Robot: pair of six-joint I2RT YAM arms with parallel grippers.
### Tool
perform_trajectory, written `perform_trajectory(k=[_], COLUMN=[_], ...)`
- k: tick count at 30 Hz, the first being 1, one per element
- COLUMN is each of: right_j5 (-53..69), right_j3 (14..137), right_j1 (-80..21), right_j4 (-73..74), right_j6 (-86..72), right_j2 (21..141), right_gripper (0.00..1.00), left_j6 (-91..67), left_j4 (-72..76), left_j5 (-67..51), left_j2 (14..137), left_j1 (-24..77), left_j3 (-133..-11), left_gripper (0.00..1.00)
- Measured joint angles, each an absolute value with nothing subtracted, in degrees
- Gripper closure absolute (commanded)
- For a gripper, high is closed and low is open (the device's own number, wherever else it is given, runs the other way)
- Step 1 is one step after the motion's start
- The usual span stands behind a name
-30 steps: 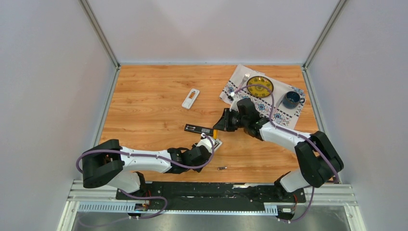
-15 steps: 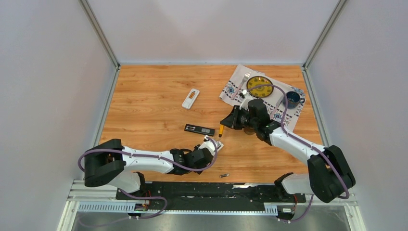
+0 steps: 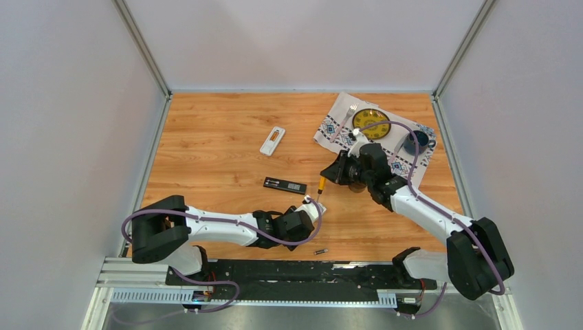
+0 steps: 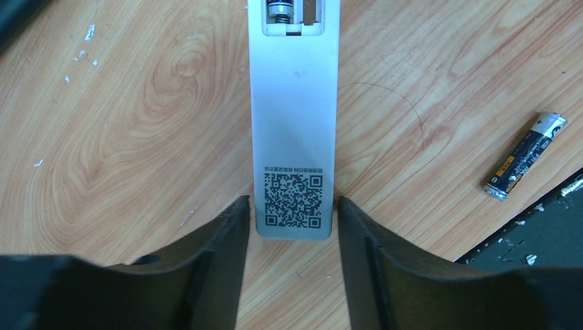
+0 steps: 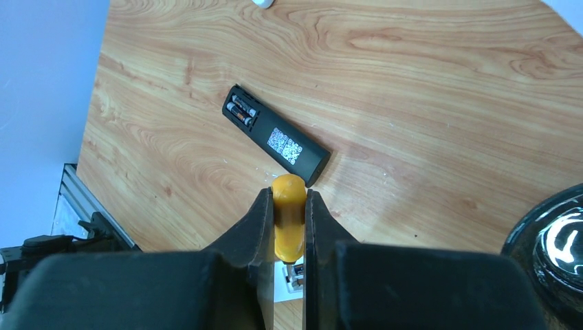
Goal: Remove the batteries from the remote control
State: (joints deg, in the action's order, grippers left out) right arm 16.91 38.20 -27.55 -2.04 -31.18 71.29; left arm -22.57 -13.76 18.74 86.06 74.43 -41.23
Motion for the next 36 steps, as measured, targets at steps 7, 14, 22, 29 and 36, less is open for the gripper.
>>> perform_trajectory(k=[7,14,22,29,36], right_j5=[15.5,15.4,14.5,11.1,3.2], right_j3=[38.2,37.8,37.5,37.5,37.4], right_j1=[-27.6,-27.6,-27.6,-27.6,-28.4], right_j4=[-1.1,-0.9,-0.8,0.2,0.7], right_j6=[-30.4,-30.3,-30.1,-28.8,-26.9], right_j2=[69.6,69.7,70.2,70.2,68.8], right_gripper=[1.0,1.0,1.0,1.0,1.0], left_j6=[-22.2,-22.2,-21.3,-20.6,-20.6], left_j4=[-12.8,-9.5,-5.9,-3.6,-1.4], left_j5=[18.5,16.3,13.8,13.8,13.6], left_j2=[86.3,87.4,88.4,89.1,89.4], left_j1=[74.5,73.0,71.5,71.5,71.4], left_j3=[-41.3,-41.3,-40.9,-40.9,-40.5], left_gripper=[0.32,0.59,0.86,1.0,1.0])
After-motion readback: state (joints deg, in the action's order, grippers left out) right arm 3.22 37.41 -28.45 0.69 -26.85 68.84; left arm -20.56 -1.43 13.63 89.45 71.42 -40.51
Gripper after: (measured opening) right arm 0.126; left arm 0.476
